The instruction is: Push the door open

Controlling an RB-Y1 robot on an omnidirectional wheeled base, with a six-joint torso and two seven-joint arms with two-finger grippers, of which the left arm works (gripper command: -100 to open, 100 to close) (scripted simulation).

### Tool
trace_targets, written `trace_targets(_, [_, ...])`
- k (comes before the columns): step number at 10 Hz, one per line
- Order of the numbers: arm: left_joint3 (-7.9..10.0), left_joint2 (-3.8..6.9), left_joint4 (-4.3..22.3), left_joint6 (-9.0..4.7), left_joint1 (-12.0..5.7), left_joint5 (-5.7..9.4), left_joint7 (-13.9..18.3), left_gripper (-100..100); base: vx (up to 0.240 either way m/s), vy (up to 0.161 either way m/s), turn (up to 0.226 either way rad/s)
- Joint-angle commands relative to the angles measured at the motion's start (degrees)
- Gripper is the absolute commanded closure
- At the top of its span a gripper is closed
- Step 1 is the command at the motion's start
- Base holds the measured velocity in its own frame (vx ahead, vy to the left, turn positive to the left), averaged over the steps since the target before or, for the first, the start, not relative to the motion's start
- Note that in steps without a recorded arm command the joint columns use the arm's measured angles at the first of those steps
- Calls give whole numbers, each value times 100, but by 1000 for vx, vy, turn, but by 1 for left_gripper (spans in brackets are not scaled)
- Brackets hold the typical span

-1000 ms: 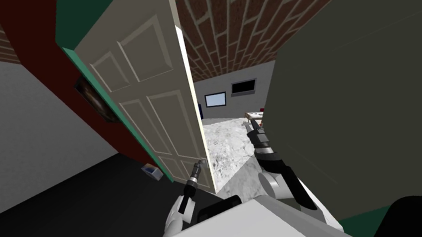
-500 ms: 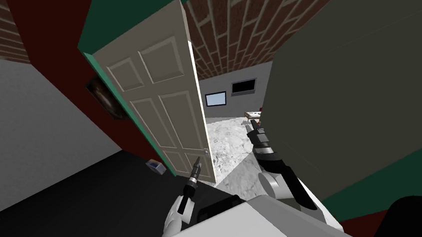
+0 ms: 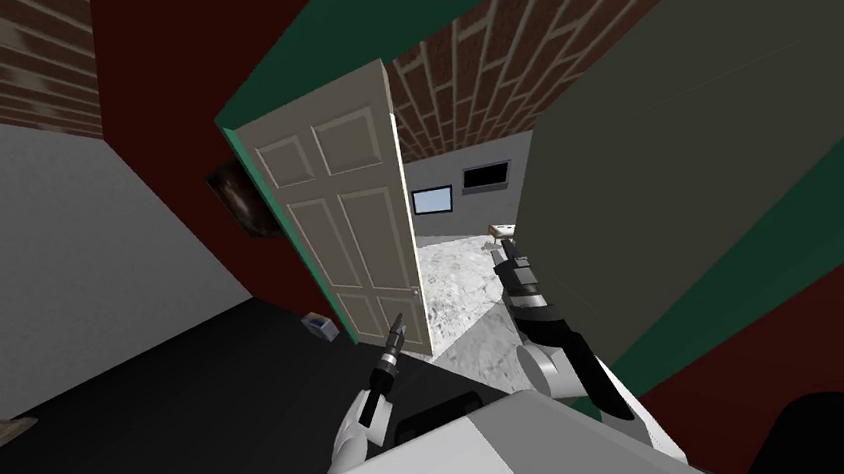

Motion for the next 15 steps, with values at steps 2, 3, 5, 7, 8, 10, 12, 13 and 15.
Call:
trace_targets(2, [21, 82, 8, -17, 3, 19, -37, -100, 113, -49, -28])
trace_targets(3, [31, 101, 12, -24, 5, 28, -54, -100, 168, -74, -17])
trace_targets(5, [54, 111, 21, -42, 8, 48, -93, -100, 202, -108, -26])
trace_targets(7, [77, 74, 30, -60, 12, 69, -133, -100, 194, -83, -30])
trace_targets(8, [88, 41, 34, -68, 13, 78, -151, -100, 177, -70, -22])
trace_targets(10, [109, -64, 42, -84, 17, 97, -187, -100, 160, -75, -26])
trace_targets(12, [100, -30, 24, -70, 18, 90, -170, 100, 23, -13, 3])
trace_targets(13, [100, -30, 24, -70, 18, 90, -170, 100, -23, 11, -15])
trace_targets(15, [100, -30, 24, -70, 18, 90, -170, 100, -9, 7, -2])
